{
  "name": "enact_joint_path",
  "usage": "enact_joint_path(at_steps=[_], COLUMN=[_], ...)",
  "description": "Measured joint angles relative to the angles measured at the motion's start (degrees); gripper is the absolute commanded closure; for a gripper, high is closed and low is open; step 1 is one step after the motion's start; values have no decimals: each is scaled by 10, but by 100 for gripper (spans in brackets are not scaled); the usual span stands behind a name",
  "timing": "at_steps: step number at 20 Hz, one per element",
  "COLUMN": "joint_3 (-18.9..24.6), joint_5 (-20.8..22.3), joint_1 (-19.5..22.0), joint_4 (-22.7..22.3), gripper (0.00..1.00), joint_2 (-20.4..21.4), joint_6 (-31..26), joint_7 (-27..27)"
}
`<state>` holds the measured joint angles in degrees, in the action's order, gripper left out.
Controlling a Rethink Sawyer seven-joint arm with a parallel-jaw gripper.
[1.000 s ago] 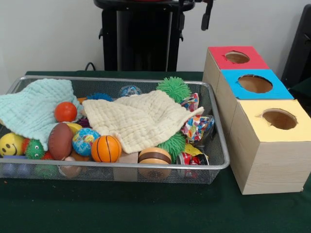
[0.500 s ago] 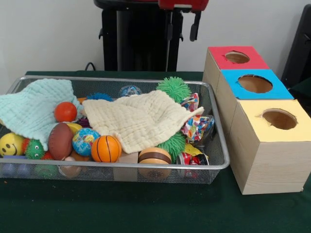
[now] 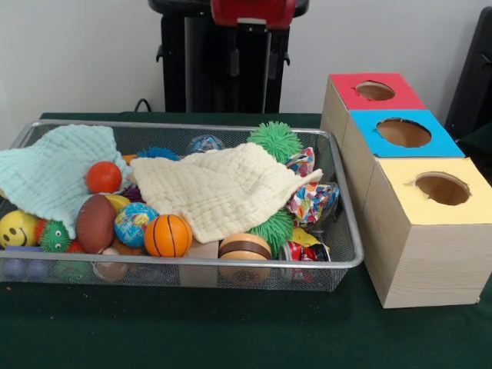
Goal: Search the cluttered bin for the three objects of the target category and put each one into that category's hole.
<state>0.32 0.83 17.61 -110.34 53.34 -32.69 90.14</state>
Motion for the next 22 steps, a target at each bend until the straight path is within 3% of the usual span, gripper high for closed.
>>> enact_joint_path(at_steps=[11,22], joint_3=[22,42], joint_5=[13,54], joint_1=[50,96], joint_4=[43,96], gripper=[0,0], joint_2=[-35,-74], joint_6=[0,0], joint_7=[0,0])
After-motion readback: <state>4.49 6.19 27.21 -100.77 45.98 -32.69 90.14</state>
